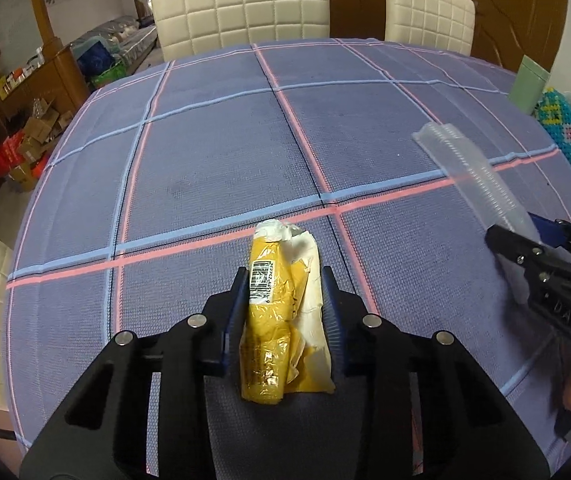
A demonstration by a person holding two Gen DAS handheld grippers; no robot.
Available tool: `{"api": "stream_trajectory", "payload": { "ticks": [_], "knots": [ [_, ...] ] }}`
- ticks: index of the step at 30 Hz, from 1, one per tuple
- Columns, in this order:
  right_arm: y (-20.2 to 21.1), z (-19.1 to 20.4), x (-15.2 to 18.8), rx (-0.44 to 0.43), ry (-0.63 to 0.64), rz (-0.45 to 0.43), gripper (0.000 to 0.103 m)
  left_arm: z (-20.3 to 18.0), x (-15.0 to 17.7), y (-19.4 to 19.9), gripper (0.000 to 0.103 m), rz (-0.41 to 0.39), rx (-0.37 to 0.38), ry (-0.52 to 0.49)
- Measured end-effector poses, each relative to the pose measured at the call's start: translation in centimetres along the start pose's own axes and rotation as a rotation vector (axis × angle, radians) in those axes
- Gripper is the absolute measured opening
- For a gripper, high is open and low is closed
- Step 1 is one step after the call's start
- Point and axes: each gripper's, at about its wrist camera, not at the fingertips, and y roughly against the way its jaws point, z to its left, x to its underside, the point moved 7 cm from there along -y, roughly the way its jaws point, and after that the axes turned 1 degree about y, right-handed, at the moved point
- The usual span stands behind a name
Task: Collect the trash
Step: 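Grasp the yellow packet with the left tool while the right tool grasps the clear cup stack, then carry the yellow packet and clear cup stack over the bin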
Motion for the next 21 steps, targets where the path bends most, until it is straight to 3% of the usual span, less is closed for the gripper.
{"api": "stream_trajectory", "payload": {
  "ticks": [21],
  "knots": [
    [4.8, 7.3, -0.3, -0.067, 0.11, -0.044, 0.04, 4.5, 1.7, 7.4, 0.036, -0.128, -0.051, 0.047]
  ]
}}
